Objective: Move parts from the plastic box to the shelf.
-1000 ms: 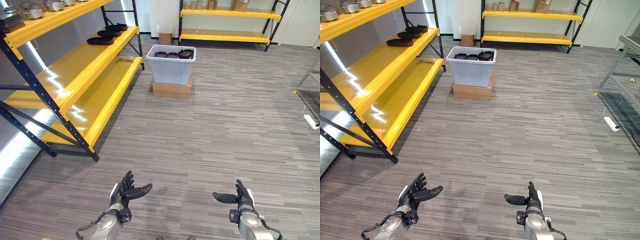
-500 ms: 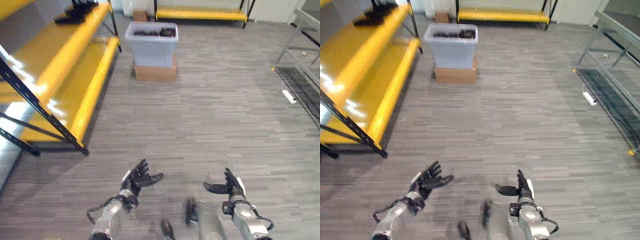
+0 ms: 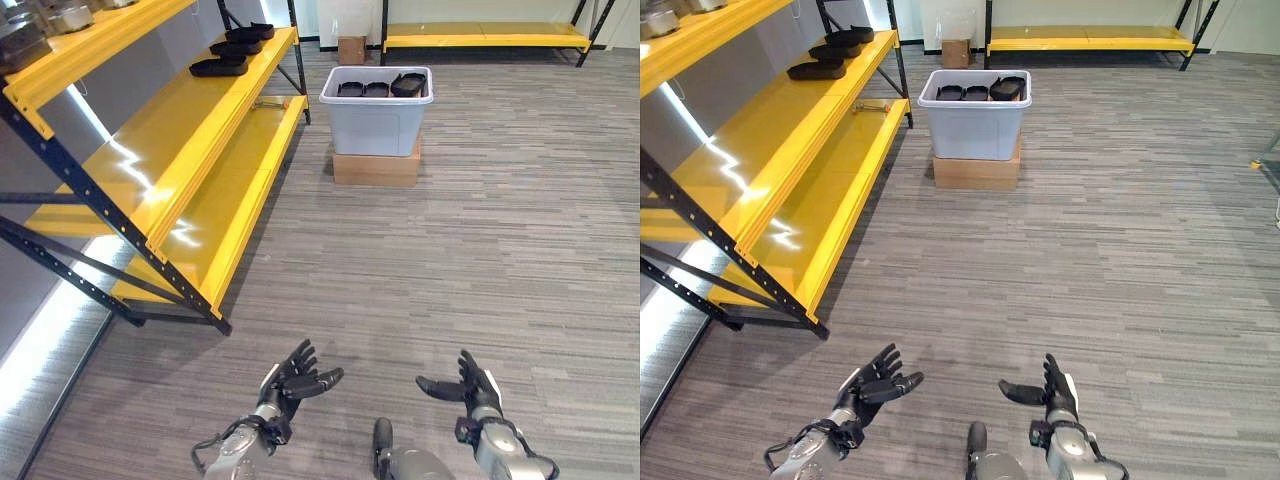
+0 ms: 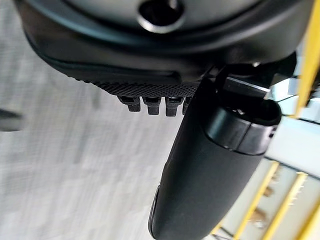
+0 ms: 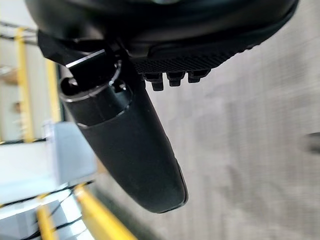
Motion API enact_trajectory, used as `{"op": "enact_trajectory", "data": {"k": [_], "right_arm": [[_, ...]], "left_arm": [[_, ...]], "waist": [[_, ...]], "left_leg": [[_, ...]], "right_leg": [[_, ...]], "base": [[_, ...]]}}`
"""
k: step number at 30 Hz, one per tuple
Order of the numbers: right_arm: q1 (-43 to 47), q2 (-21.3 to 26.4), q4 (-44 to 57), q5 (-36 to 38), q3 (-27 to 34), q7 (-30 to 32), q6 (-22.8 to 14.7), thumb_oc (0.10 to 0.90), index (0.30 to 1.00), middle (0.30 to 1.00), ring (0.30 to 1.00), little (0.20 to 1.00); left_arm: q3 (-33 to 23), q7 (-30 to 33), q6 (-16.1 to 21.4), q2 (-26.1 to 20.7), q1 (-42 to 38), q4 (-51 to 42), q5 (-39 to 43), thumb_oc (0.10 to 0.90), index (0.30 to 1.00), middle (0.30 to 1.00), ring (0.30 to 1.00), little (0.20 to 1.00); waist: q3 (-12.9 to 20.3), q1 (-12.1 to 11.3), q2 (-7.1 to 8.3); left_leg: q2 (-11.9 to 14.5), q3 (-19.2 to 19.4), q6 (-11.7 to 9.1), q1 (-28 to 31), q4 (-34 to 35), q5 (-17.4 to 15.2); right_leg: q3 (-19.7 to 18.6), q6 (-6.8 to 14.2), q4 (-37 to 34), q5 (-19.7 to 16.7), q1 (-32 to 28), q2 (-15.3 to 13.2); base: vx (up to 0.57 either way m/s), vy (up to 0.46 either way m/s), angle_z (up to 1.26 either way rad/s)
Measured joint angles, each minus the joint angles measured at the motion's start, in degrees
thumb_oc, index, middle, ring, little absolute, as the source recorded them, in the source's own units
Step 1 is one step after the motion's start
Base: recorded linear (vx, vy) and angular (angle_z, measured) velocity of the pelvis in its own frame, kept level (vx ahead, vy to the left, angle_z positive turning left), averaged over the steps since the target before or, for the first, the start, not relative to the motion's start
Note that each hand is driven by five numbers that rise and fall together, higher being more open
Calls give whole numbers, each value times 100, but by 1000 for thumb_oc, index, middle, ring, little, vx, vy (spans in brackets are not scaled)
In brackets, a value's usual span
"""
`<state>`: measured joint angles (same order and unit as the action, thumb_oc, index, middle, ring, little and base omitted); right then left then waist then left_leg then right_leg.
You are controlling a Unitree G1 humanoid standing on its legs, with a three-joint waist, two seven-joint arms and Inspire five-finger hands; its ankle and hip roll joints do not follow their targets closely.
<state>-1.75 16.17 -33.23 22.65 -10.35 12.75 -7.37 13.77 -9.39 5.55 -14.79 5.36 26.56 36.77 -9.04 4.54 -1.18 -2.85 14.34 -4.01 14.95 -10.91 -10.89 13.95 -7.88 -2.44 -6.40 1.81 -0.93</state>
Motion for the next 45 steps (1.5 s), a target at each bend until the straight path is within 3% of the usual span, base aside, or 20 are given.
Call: {"op": "enact_trajectory", "data": {"k": [3,4,7,8,10,13,15,16,17,18,19,20,23,28,32,34,35,36,38,45], "right_arm": [[178,44,-3,0,-12,2,-71,900,1000,1000,1000,1000],[236,70,82,3,-15,8,-75,900,1000,1000,1000,1000],[186,77,76,9,-90,-5,-41,900,1000,1000,1000,1000],[98,-64,84,12,-132,1,-28,900,1000,1000,1000,1000],[82,-18,-15,13,-133,6,31,900,1000,1000,1000,1000],[24,-7,-191,83,-102,-3,163,900,1000,1000,1000,1000],[-313,211,-126,101,-120,-46,166,900,1000,1000,1000,1000],[-413,162,-118,108,-133,-35,188,900,1000,1000,1000,1000],[-418,105,-134,108,-106,-47,192,900,1000,1000,1000,1000],[-370,168,-181,115,-34,-36,222,900,1000,1000,1000,1000],[-331,156,-190,116,-4,-40,222,900,1000,1000,1000,1000],[-235,53,-160,113,-21,-61,238,900,1000,1000,1000,1000],[-106,-41,-114,244,-86,-24,232,900,1000,1000,1000,1000],[-86,47,-145,327,-240,-24,231,900,1000,1000,1000,1000],[-95,137,-203,329,-559,-191,264,900,1000,1000,1000,1000],[50,28,-329,325,-765,-295,275,900,1000,1000,1000,1000],[-1,8,-317,316,-809,-382,268,900,1000,1000,1000,1000],[-4,-23,-359,305,-804,-404,270,900,1000,1000,1000,1000],[-10,-51,-318,225,-801,-410,298,900,1000,1000,1000,1000],[23,-146,-67,13,-819,-471,302,900,1000,1000,1000,1000]], "left_arm": [[-121,37,92,12,-40,32,16,900,1000,1000,1000,1000],[-98,41,59,17,-66,62,10,900,1000,1000,1000,1000],[-117,29,66,93,-108,246,8,900,1000,1000,1000,1000],[-95,7,67,-106,-138,229,2,900,1000,1000,1000,1000],[-85,11,62,-24,-93,278,2,900,1000,1000,1000,1000],[-28,29,65,34,-254,408,-138,900,1000,1000,1000,1000],[48,122,55,162,-293,576,-231,900,1000,1000,1000,1000],[54,82,105,18,-259,363,-349,900,1000,1000,1000,1000],[47,1,212,-122,-271,234,-388,900,1000,1000,1000,1000],[58,16,190,-52,-337,230,-395,900,1000,1000,1000,1000],[54,-8,200,-59,-361,211,-396,900,1000,1000,1000,1000],[62,-5,178,-134,-414,190,-396,900,1000,1000,1000,1000],[88,0,160,-180,-438,239,-394,900,1000,1000,1000,1000],[101,-10,141,-163,-400,477,-391,900,1000,1000,1000,1000],[43,7,176,33,-319,523,-389,900,1000,1000,1000,1000],[-140,12,202,-67,-316,522,-387,900,1000,1000,1000,1000],[-206,17,209,-99,-326,540,-389,900,1000,1000,1000,1000],[-211,15,250,-116,-368,552,-389,900,1000,1000,1000,1000],[-215,7,349,-138,-725,579,-394,900,1000,1000,1000,1000],[-215,45,369,-217,-864,769,-395,900,1000,1000,1000,1000]], "waist": [[63,-173,30],[87,-48,2],[140,47,-103],[171,82,252],[252,-13,103],[185,88,217],[174,389,100],[269,345,335],[306,311,547],[314,256,268],[319,215,195],[295,175,257],[82,-6,373],[-15,-23,-51],[10,-190,-263],[-112,-307,6],[-107,-265,13],[-122,-224,62],[-169,-47,256],[-247,3,301]], "left_leg": [[491,-205,-221,-599,-485,339],[532,-187,-472,-756,-838,542],[569,-219,-541,-755,-1153,1135],[495,-73,-577,-990,-1866,1262],[639,-5,-465,-1090,-2295,704],[789,29,-361,-1380,-2747,562],[766,77,-348,-1419,-2615,2328],[567,195,-192,-1422,-2791,1714],[417,379,-111,-1400,-2787,1058],[620,205,-96,-1492,-2427,696],[676,228,-70,-1539,-2306,546],[564,310,6,-1647,-1056,221],[473,261,-59,-1859,1431,1101],[850,-23,-247,-2461,1595,1714],[870,-788,-118,-2083,1572,1406],[483,-1124,2,-1717,1572,1447],[365,-1231,414,-1546,1586,1922],[280,-1179,501,-1462,1570,2070],[-23,-1160,640,-1464,1564,1978],[-240,-929,822,-1267,1565,1811]], "right_leg": [[-83,197,86,104,-140,14],[-62,210,213,115,-143,-47],[106,228,1006,666,259,72],[64,-135,513,234,44,-15],[-8,-60,223,535,-293,142],[-112,-109,225,784,-540,97],[-97,48,2347,1442,482,-173],[-280,-301,1159,861,310,-240],[-490,-12,696,516,191,-399],[-450,-103,612,420,154,-148],[-457,-72,568,428,137,-64],[-575,-108,346,441,-5,-34],[-845,62,-137,468,-643,-9],[-1268,317,-245,703,-1218,65],[-2096,1152,36,1331,-1501,-290],[-2127,1394,555,1609,-1255,-423],[-2127,1343,682,1671,-1264,-343],[-2136,1361,670,1704,-1339,-418],[-2123,1386,408,1712,-1439,-485],[-1921,1362,293,1650,-1611,-635]], "base": [[219,-186,-32],[235,-200,-8],[167,-167,-17],[142,-125,-28],[449,-264,-28],[304,-233,8],[121,-91,14],[104,-11,23],[80,59,-7],[92,90,-15],[117,137,-24],[88,111,-19],[156,79,-42],[193,52,-56],[230,78,-108],[211,91,-150],[171,101,-103],[211,131,-47],[315,186,5],[201,141,-9]]}}
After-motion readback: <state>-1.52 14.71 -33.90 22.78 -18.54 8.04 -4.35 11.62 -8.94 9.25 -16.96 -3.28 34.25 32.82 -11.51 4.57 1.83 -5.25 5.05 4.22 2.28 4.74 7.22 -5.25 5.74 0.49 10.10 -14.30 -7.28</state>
